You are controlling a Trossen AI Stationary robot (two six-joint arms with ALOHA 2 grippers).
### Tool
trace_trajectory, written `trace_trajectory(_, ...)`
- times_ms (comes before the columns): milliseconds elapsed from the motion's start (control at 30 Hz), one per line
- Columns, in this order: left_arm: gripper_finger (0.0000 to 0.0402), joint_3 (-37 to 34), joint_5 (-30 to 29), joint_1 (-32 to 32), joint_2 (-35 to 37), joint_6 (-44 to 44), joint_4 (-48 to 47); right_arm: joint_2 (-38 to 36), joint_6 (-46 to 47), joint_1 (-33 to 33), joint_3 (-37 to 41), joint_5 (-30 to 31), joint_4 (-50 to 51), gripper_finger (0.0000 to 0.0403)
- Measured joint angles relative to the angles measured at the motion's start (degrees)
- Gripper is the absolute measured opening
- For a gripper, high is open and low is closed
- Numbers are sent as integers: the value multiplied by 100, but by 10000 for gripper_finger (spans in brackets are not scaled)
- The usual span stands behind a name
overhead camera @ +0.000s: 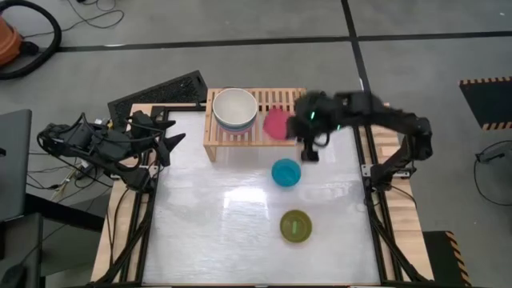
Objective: Place and stack bowls onto a shelf
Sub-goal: Put the pink transparent bowl on the shelf
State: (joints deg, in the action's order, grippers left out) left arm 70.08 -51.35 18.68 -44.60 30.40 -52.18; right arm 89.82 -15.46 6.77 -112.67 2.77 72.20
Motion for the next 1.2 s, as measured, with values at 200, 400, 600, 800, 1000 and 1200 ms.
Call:
trace_trajectory(200, 268, 0, 0, 0, 0, 36, 0, 26, -698, 1453, -225, 187, 313, 16)
trace_trajectory(400, 268, 0, -31, -2, 1, 148, 0, 559, -1516, 2577, -224, -166, 210, 16)
trace_trajectory(600, 268, 0, -156, -2, -2, 317, -2, 1340, -2047, 3024, -222, -290, 252, 16)
trace_trajectory(800, 268, 0, -195, -2, -2, 377, -2, 1711, -2285, 3247, -222, -353, 289, 16)
trace_trajectory(1000, 268, 0, -205, -2, -2, 391, -2, 1755, -2395, 3303, -222, -495, 282, 16)
trace_trajectory(1200, 268, 0, -326, -2, -2, 391, -2, 1755, -2391, 3299, -222, -599, 298, 16)
